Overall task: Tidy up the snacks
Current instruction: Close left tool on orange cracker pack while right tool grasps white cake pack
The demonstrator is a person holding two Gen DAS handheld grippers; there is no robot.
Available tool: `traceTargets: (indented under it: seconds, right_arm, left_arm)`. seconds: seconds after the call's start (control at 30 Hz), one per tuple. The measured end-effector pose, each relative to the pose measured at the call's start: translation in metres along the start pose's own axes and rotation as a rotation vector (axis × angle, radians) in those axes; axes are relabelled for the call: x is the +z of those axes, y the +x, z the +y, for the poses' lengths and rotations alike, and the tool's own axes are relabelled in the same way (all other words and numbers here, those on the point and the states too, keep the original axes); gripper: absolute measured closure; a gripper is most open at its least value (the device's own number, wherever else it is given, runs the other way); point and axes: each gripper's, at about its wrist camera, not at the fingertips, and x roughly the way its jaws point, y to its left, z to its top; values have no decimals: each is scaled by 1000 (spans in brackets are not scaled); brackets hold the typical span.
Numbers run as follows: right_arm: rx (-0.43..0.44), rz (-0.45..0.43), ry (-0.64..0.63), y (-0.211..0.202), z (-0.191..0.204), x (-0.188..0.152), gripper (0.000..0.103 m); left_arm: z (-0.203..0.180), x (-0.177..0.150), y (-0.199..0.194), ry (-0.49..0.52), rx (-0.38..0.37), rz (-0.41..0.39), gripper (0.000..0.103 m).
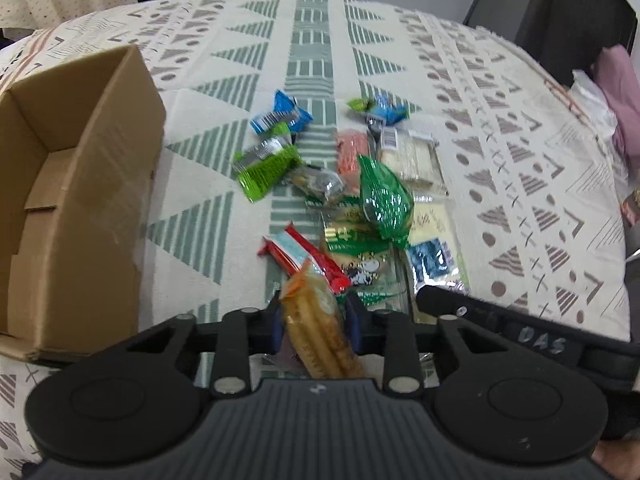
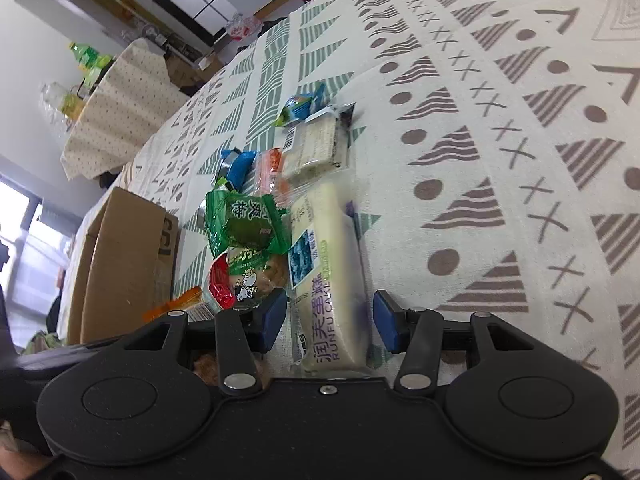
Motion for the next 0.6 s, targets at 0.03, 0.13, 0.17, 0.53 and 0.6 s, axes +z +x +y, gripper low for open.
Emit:
traceTargets:
  seconds: [0.03, 0.13, 0.17, 0.53, 0.6]
  right_arm:
    - [-3, 1, -8, 1, 2, 0, 54]
    - [-21, 4, -35, 3, 7, -1, 54]
    - [-24, 5, -41, 4, 7, -2, 54]
    - [-2, -14, -58, -9, 10, -11, 81]
    - [-8, -33, -63, -16, 12, -12, 82]
  left_arm:
    - [2, 1, -3, -6, -5, -5, 78]
    - [5, 1, -13, -18, -10, -32, 81]
    - [6, 1, -16, -21, -13, -42, 82]
    - [21, 1, -47, -54, -70, -115, 82]
    - [23, 2, -54, -43, -78, -136, 82]
